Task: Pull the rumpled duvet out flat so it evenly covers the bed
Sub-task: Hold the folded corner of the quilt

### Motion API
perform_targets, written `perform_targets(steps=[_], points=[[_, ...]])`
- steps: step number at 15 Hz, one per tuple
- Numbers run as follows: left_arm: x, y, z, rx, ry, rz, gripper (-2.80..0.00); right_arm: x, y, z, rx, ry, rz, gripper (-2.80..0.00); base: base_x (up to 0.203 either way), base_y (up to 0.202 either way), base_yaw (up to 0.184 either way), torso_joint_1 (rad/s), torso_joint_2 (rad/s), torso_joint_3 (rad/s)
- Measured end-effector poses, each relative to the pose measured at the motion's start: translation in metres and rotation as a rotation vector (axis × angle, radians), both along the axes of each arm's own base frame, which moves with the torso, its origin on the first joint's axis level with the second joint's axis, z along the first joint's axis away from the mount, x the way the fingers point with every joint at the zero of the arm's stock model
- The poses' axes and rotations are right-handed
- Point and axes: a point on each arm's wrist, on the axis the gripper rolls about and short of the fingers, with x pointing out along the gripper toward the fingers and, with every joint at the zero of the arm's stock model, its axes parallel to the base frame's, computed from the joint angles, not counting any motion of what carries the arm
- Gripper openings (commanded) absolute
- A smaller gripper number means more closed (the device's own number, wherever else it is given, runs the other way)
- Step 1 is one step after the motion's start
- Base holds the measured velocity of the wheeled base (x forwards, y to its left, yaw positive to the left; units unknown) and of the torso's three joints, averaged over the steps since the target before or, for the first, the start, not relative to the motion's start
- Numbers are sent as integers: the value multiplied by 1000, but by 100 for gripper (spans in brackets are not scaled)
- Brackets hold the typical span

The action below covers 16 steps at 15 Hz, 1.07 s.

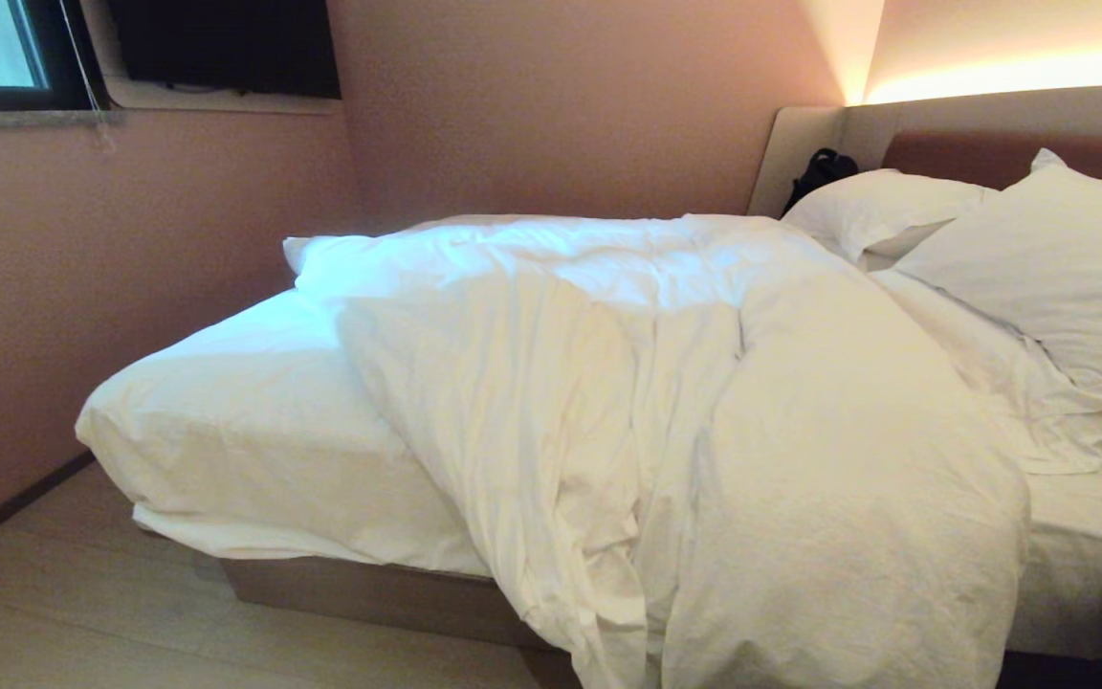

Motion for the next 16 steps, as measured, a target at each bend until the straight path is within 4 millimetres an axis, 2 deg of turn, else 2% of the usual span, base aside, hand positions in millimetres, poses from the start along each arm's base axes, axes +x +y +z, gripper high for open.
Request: perform_targets(steps=[5, 16], points=[[0, 0, 0, -1, 0, 0, -280, 2, 0, 2, 25, -62, 8, -280, 0, 0, 0, 0, 0, 0], [0, 0, 0, 0, 0, 1, -280, 2, 0, 2, 58, -69, 7, -280, 0, 0, 0, 0, 0, 0]])
